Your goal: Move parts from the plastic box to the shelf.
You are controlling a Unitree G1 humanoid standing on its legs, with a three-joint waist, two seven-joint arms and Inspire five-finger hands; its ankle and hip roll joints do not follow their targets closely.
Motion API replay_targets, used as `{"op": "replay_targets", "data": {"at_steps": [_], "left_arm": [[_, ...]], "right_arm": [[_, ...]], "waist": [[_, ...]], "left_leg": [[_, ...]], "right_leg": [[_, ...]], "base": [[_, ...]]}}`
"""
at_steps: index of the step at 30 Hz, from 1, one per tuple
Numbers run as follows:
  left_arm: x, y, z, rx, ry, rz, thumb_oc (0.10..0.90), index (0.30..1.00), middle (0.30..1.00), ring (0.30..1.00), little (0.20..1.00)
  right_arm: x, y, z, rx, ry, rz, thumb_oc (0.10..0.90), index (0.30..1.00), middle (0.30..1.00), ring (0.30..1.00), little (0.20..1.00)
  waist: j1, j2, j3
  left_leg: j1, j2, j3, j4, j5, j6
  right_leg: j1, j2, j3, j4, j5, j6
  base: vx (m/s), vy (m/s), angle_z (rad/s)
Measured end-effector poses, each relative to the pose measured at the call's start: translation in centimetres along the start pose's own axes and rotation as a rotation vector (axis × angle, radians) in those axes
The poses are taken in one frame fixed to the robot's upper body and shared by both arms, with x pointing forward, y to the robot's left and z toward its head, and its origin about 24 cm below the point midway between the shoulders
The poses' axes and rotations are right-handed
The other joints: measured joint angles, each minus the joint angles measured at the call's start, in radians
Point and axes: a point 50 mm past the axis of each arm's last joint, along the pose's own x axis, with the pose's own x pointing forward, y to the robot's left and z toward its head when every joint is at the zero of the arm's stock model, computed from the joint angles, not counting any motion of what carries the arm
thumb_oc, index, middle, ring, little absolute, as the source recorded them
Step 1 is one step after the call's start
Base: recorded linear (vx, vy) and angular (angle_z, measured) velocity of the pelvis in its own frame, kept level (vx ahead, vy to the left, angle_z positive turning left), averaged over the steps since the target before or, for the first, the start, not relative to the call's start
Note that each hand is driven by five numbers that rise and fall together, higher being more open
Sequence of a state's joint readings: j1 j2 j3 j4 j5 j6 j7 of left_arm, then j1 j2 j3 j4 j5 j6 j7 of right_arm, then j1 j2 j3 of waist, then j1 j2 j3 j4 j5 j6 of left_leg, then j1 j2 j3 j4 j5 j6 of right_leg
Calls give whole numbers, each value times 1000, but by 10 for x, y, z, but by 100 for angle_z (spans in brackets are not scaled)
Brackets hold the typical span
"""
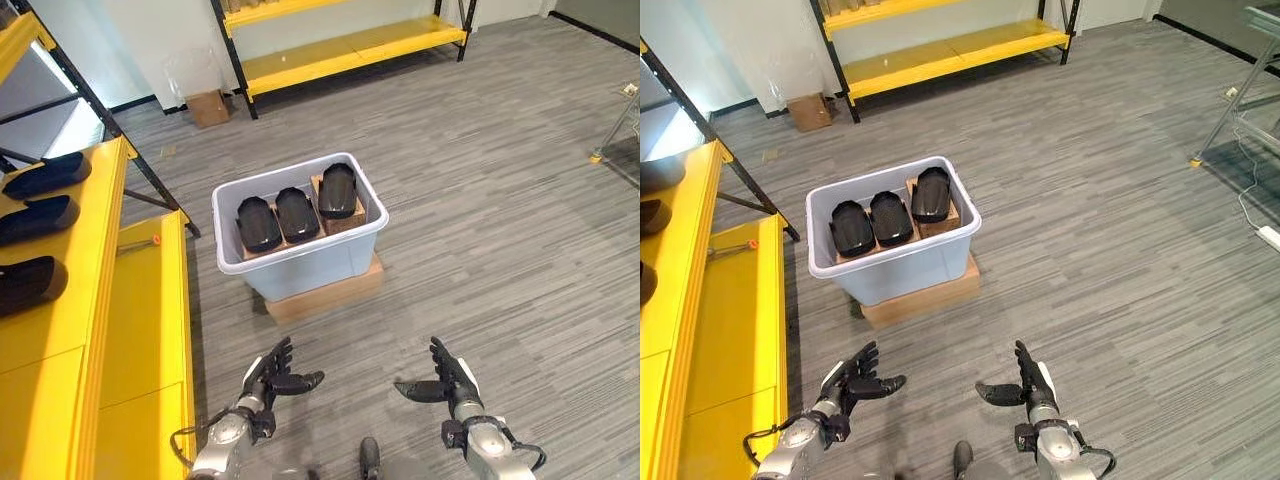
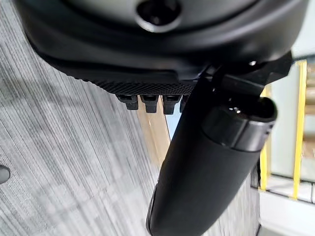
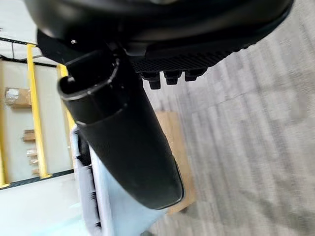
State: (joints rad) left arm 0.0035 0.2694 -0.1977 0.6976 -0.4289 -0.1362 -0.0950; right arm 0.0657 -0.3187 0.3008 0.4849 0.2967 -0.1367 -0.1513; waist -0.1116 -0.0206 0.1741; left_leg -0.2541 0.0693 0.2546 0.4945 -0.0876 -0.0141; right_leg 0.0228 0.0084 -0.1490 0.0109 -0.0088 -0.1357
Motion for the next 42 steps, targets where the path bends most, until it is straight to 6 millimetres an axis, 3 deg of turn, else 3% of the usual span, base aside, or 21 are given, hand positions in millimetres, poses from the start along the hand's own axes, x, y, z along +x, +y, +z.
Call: {"op": "replay_targets", "data": {"at_steps": [1, 2, 3, 5, 7, 8, 10, 12, 13, 14, 16, 17, 20, 24, 29, 32, 34, 38, 40, 42], "left_arm": [[-2, 0, -2, -7, 3, 0, 900, 1000, 1000, 1000, 1000], [-2, -1, -4, -41, 1, -3, 900, 1000, 1000, 1000, 1000], [-3, -1, -4, -43, 3, -4, 900, 1000, 1000, 1000, 1000], [-8, 1, -13, -51, 25, -10, 900, 1000, 1000, 1000, 1000], [-9, 2, -15, -55, 31, -8, 900, 1000, 1000, 1000, 1000], [-9, 1, -15, -55, 31, -10, 900, 1000, 1000, 1000, 1000], [-10, 2, -15, -58, 28, -12, 900, 1000, 1000, 1000, 1000], [-10, 0, -16, -62, 29, -16, 900, 1000, 1000, 1000, 1000], [-6, 3, -9, -51, 11, -14, 900, 1000, 1000, 1000, 1000], [-5, 4, -5, -41, -1, -15, 900, 1000, 1000, 1000, 1000], [-6, 9, 3, -19, -27, -13, 900, 1000, 1000, 1000, 1000], [-5, 12, 6, -9, -34, -7, 900, 1000, 1000, 1000, 1000], [-1, 11, 18, 1, -80, -5, 900, 1000, 1000, 1000, 1000], [2, 16, 28, 28, -104, 3, 900, 1000, 1000, 1000, 1000], [-2, 16, 36, 58, -142, -2, 900, 1000, 1000, 1000, 1000], [-6, 12, 44, 109, -176, -86, 900, 1000, 1000, 1000, 1000], [-12, 0, 63, 223, -277, -218, 900, 1000, 1000, 1000, 1000], [-42, -25, 141, 150, -717, -327, 900, 1000, 1000, 1000, 1000], [-54, -26, 173, 151, -890, -326, 900, 1000, 1000, 1000, 1000], [-61, -25, 189, 131, -976, -328, 900, 1000, 1000, 1000, 1000]], "right_arm": [[0, -2, 0, -5, 0, -1, 900, 1000, 1000, 1000, 1000], [1, -6, 2, -14, -8, -13, 900, 1000, 1000, 1000, 1000], [2, -9, 3, -17, -8, -20, 900, 1000, 1000, 1000, 1000], [1, -11, -4, -21, 16, -27, 900, 1000, 1000, 1000, 1000], [0, -12, -6, -14, 22, -30, 900, 1000, 1000, 1000, 1000], [-1, -12, -7, -9, 25, -29, 900, 1000, 1000, 1000, 1000], [0, -12, -5, -5, 22, -18, 900, 1000, 1000, 1000, 1000], [-1, -14, -6, -13, 24, -15, 900, 1000, 1000, 1000, 1000], [-3, -11, -10, -1, 42, -11, 900, 1000, 1000, 1000, 1000], [-3, -9, -11, 4, 44, -4, 900, 1000, 1000, 1000, 1000], [-2, -5, -9, 14, 36, 17, 900, 1000, 1000, 1000, 1000], [-2, -2, -8, 21, 32, 26, 900, 1000, 1000, 1000, 1000], [0, 0, -5, 16, 21, 35, 900, 1000, 1000, 1000, 1000], [8, 10, 12, 0, -43, 66, 900, 1000, 1000, 1000, 1000], [4, 22, 49, 33, -206, 111, 900, 1000, 1000, 1000, 1000], [10, 20, 53, 45, -214, 83, 900, 1000, 1000, 1000, 1000], [13, 13, 49, 58, -190, 38, 900, 1000, 1000, 1000, 1000], [6, 5, 40, 24, -180, -73, 900, 1000, 1000, 1000, 1000], [2, -1, 36, 56, -165, -158, 900, 1000, 1000, 1000, 1000], [-1, -9, 35, 132, -161, -245, 900, 1000, 1000, 1000, 1000]], "waist": [[3, -2, 3], [9, 15, 19], [13, 25, 28], [42, 32, 36], [58, 23, 39], [58, 8, 43], [64, 4, 40], [60, 22, 34], [49, -13, 38], [49, -21, 41], [63, -33, 38], [59, -37, 39], [65, -33, 40], [93, -43, 66], [113, -56, 83], [115, -54, 85], [116, -45, 91], [115, -42, 93], [110, -35, 92], [108, -24, 91]], "left_leg": [[0, 0, 32, -158, 24, -8], [-3, 0, 55, -514, 129, -32], [-20, 12, 34, -565, 170, -30], [-43, 29, -44, -581, 185, -46], [-39, 24, -40, -577, 181, -41], [-36, 12, -41, -576, 180, -38], [0, -1, -39, -576, 170, -22], [59, -2, -31, -577, 125, 22], [115, -29, -7, -579, 181, 67], [131, -45, -9, -579, 209, 78], [153, -64, -7, -579, 285, 81], [161, -83, -10, -580, 296, 80], [146, -121, -9, -578, 284, 87], [113, -163, -12, -577, 271, 105], [91, -165, -8, -578, 267, 110], [83, -158, -9, -578, 267, 110], [85, -158, -8, -578, 265, 113], [98, -159, -2, -578, 261, 118], [130, -150, -13, -580, 256, 119], [144, -138, -16, -582, 249, 115]], "right_leg": [[34, 1, -4, -24, -1, 6], [106, 27, 0, -78, -12, 33], [137, 41, 0, -93, -14, 36], [216, 42, 46, -94, -42, 34], [252, 19, 74, -94, -70, 50], [267, -1, 83, -94, -85, 66], [290, -33, 121, -94, -110, 105], [314, -36, 141, -82, -140, 140], [329, -69, 131, 0, -211, 193], [316, -88, 129, 44, -245, 208], [290, -88, 134, 46, -261, 202], [279, -89, 130, 59, -275, 198], [245, -92, 131, 60, -279, 189], [226, -128, 113, 34, -263, 215], [213, -130, 107, 26, -250, 227], [190, -130, 105, 50, -250, 226], [184, -130, 107, 60, -251, 227], [193, -127, 109, 75, -250, 228], [190, -116, 105, 140, -250, 228], [168, -104, 106, 206, -250, 229]], "base": [[263, 149, 10], [328, 145, 9], [359, 135, -20], [385, 146, -56], [240, 115, -50], [274, 146, -39], [279, 164, -53], [284, 169, -33], [267, 139, -9], [228, 111, -17], [162, 73, -25], [141, 67, 4], [73, 46, 18], [135, 87, 11], [47, 51, 1], [70, 113, 0], [40, 96, -11], [58, 93, -5], [54, 90, 9], [42, 83, -1]]}}
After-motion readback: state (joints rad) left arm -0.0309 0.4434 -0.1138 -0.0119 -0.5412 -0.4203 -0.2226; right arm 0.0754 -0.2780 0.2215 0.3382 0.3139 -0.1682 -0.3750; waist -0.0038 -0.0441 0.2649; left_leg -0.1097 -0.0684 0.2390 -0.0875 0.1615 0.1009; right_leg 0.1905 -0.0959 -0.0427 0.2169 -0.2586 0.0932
